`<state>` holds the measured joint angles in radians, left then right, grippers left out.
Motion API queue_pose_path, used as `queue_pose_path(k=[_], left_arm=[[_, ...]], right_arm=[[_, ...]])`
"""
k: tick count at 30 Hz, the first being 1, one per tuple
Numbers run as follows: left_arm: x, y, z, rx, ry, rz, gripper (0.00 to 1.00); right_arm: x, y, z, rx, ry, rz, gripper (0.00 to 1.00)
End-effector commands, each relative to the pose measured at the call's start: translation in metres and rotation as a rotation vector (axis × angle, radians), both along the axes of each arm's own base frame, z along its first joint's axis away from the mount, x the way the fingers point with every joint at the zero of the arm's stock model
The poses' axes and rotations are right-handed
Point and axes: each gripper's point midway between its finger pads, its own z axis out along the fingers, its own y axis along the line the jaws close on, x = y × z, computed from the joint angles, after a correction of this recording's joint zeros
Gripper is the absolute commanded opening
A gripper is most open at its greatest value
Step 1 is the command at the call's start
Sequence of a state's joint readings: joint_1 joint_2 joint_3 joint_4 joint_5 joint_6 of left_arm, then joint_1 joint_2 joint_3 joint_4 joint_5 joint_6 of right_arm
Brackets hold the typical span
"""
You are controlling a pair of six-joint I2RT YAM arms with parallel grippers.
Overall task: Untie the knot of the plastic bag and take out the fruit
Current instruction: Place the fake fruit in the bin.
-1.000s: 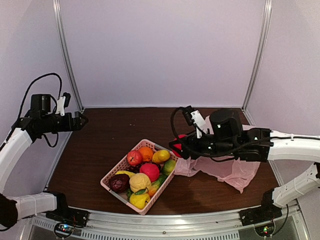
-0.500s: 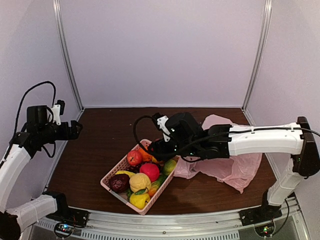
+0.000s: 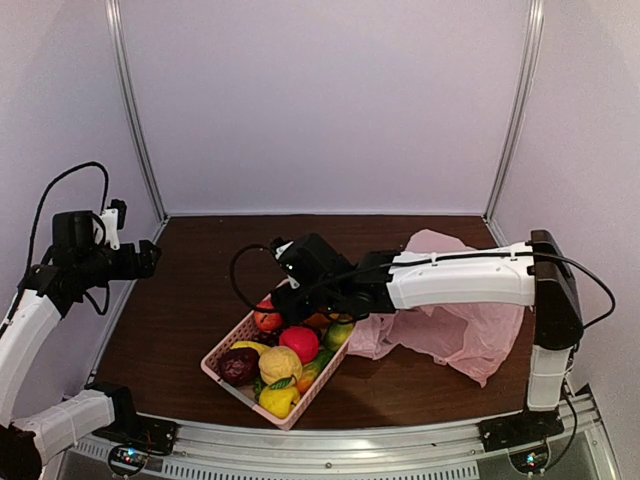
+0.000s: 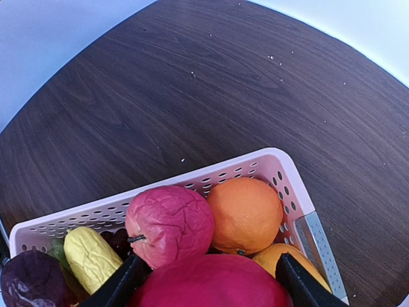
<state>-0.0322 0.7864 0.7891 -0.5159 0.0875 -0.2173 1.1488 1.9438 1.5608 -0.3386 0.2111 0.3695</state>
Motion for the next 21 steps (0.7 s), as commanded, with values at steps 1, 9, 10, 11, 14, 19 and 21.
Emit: queue_pose_path(k=[1,9,10,11,14,19,21], left_arm=[[0.005,0.003,0.007,0.017,-0.038,0.007,0.98],[0.006,0.000,0.003,0.006,-0.023,-0.011,0.97],[0.006,0.000,0.003,0.006,-0.023,-0.011,0.97],[0.006,0.000,0.002,0.006,-0.022,-0.010,0.97],[0.006,0.000,0.003,0.004,-0.024,-0.010,0.97],[0.006,0.000,0.003,0.005,-0.025,-0.008,0.97],[0.006,0.000,0.003,0.004,-0.026,-0.010,0.97]], right_arm=[[0.014,-0.004,-0.009,-0.029,0.001,-0.052,0.58],[0.022,0.000,-0.016,-0.027,0.012,-0.055,0.75],[0.022,0.000,-0.015,-0.026,0.013,-0.052,0.78],[0.022,0.001,-0.015,-0.025,0.012,-0.049,0.81],[0.020,0.002,-0.014,-0.022,0.012,-0.040,0.86],[0.020,0.004,-0.008,-0.004,0.008,-0.028,0.92],[0.019,0.005,-0.003,0.009,0.004,-0.023,0.94]])
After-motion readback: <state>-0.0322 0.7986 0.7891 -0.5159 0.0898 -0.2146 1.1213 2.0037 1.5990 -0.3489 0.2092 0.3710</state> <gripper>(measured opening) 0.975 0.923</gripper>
